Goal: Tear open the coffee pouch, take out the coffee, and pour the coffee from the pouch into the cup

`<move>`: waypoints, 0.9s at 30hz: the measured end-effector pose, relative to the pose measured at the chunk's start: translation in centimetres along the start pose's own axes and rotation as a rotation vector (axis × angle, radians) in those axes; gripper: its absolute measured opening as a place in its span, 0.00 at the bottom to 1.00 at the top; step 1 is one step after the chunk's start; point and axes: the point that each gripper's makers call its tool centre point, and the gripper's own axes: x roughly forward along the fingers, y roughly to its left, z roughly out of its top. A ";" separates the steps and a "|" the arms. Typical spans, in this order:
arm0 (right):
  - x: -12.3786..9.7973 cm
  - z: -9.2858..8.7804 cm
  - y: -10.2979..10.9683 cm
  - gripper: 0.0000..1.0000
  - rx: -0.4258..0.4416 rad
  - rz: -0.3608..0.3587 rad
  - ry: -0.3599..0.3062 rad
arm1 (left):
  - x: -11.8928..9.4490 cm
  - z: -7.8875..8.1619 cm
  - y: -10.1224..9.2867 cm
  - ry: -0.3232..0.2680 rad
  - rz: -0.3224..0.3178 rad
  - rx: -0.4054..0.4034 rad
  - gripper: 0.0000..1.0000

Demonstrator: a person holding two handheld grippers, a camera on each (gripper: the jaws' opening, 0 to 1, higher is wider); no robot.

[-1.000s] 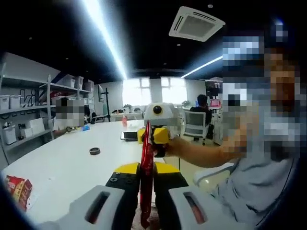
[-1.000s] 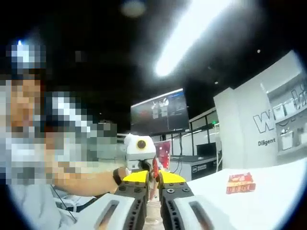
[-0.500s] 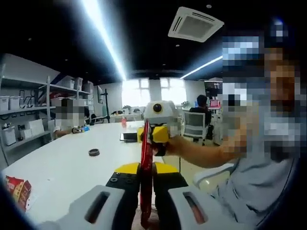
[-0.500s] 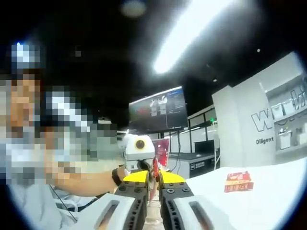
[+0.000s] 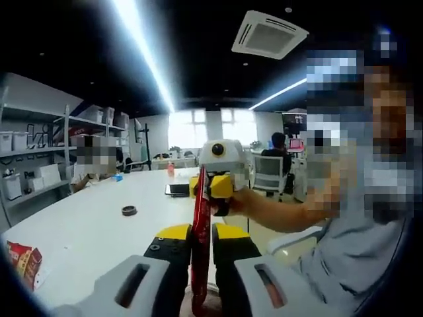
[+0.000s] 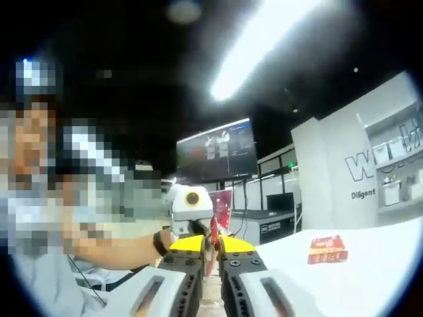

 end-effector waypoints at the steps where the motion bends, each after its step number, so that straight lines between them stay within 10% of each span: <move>1: 0.0 0.0 -0.1 0.08 -0.001 -0.002 0.001 | 0.0 0.0 0.0 0.001 0.000 -0.001 0.17; 27: 0.4 1.0 0.5 0.10 -0.043 0.024 0.036 | 0.2 0.6 -0.3 -0.004 -0.012 -0.009 0.09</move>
